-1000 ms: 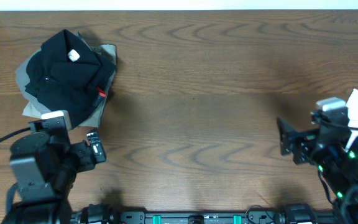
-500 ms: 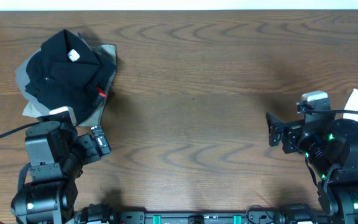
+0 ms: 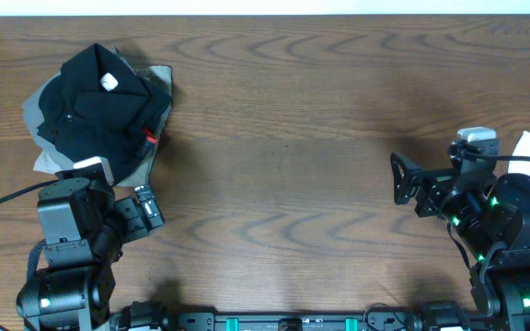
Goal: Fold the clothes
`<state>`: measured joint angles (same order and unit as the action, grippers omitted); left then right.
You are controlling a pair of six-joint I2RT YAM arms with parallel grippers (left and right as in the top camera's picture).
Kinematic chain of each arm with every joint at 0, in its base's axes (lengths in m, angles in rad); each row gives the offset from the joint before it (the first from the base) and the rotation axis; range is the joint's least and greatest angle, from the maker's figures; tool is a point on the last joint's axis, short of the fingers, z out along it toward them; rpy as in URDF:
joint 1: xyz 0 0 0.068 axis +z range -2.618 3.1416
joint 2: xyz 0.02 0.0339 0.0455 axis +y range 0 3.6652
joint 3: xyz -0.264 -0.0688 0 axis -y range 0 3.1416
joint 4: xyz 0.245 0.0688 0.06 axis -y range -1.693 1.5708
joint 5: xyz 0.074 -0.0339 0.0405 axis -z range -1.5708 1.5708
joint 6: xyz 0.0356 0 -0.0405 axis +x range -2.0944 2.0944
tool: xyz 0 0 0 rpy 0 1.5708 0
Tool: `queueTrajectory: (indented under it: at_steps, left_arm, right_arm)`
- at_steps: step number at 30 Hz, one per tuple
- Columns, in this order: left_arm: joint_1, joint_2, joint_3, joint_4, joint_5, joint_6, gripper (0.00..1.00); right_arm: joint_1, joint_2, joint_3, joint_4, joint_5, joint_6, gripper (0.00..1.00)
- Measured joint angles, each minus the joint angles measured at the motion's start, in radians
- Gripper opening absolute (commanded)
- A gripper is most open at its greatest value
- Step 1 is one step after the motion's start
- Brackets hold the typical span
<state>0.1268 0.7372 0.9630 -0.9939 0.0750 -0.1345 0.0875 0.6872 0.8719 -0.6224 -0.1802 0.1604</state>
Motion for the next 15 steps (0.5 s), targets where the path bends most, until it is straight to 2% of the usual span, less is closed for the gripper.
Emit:
queueTrajectory:
  at_steps: [7, 15]
  left_arm:
    - [0.0, 0.0, 0.0, 0.0, 0.0, 0.0, 0.98]
    - [0.0, 0.0, 0.0, 0.001, 0.0, 0.0, 0.98]
  right_arm:
    - [0.0, -0.021, -0.001, 0.067, 0.067, -0.007, 0.99]
    - [0.002, -0.301, -0.136, 0.153, 0.183, -0.009, 0.99]
